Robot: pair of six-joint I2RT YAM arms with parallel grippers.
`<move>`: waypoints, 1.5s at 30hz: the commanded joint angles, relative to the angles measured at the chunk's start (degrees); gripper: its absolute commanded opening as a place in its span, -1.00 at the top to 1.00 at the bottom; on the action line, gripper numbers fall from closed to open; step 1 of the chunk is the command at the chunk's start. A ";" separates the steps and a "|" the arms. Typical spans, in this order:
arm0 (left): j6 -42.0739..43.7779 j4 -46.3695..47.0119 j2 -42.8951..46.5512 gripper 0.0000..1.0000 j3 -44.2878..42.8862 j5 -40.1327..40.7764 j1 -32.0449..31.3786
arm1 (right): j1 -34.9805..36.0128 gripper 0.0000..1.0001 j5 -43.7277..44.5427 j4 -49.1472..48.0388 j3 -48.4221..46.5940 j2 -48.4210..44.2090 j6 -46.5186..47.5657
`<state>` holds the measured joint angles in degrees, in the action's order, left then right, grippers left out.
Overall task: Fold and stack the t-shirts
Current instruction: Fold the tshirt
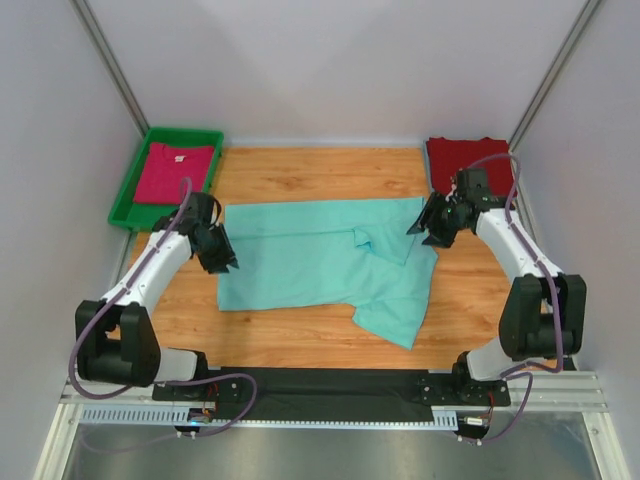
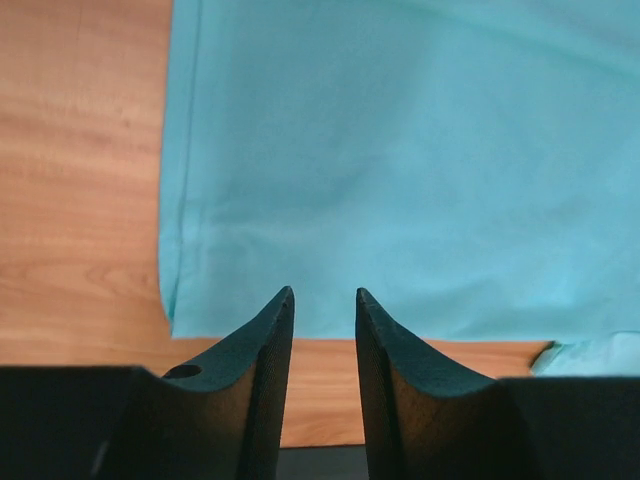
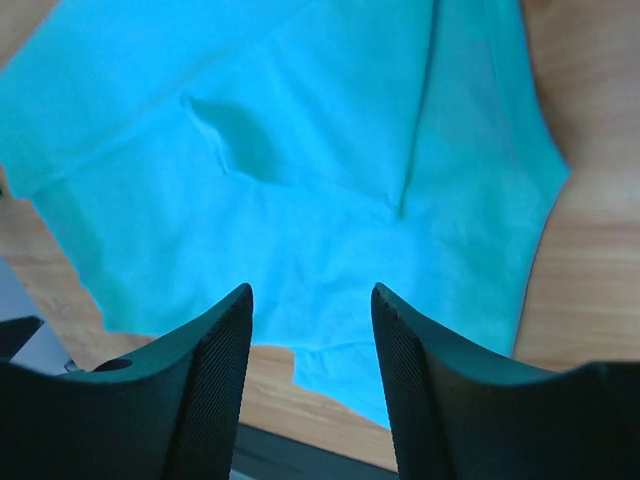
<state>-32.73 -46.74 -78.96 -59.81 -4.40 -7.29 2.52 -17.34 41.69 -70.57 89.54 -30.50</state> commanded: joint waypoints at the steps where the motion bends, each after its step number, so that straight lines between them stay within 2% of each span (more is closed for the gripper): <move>1: -8.48 -0.90 4.06 0.24 9.43 -0.16 3.85 | 0.90 -0.08 -7.70 -1.70 9.64 -5.58 -1.49; 4: -10.51 0.77 9.07 0.24 14.45 -1.75 9.03 | 1.69 -0.09 -8.06 -1.35 17.55 -12.42 -0.61; 7: -10.43 1.56 11.72 0.20 15.78 -0.78 10.01 | 1.69 -0.11 -8.32 -0.47 23.01 -16.31 0.09; 11: -11.47 0.95 9.53 0.17 16.66 -1.57 10.10 | 1.61 -0.11 -2.70 5.14 25.30 -17.29 -0.87; 21: -16.23 0.68 9.53 0.16 22.28 0.98 10.28 | 1.35 -0.12 1.87 7.70 28.29 -20.45 -4.57; 31: -16.31 3.50 5.22 0.17 23.07 2.47 11.24 | 0.99 -0.15 1.17 6.56 32.86 -20.28 -6.77; 36: -16.05 5.16 3.73 0.29 22.90 2.30 11.77 | 1.08 -0.16 2.22 5.42 33.21 -17.91 -6.41; 40: -15.78 5.26 2.41 0.49 22.20 1.94 11.95 | 1.08 -0.14 2.84 4.01 34.44 -16.33 -6.50; 45: -15.87 5.17 2.93 0.54 22.28 3.00 12.12 | 1.17 -0.13 1.87 3.05 35.14 -13.78 -6.06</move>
<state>-48.14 -42.35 -76.38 -37.10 -2.46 4.27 3.92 -15.88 46.48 -35.75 74.96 -36.21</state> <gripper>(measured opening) 0.235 0.567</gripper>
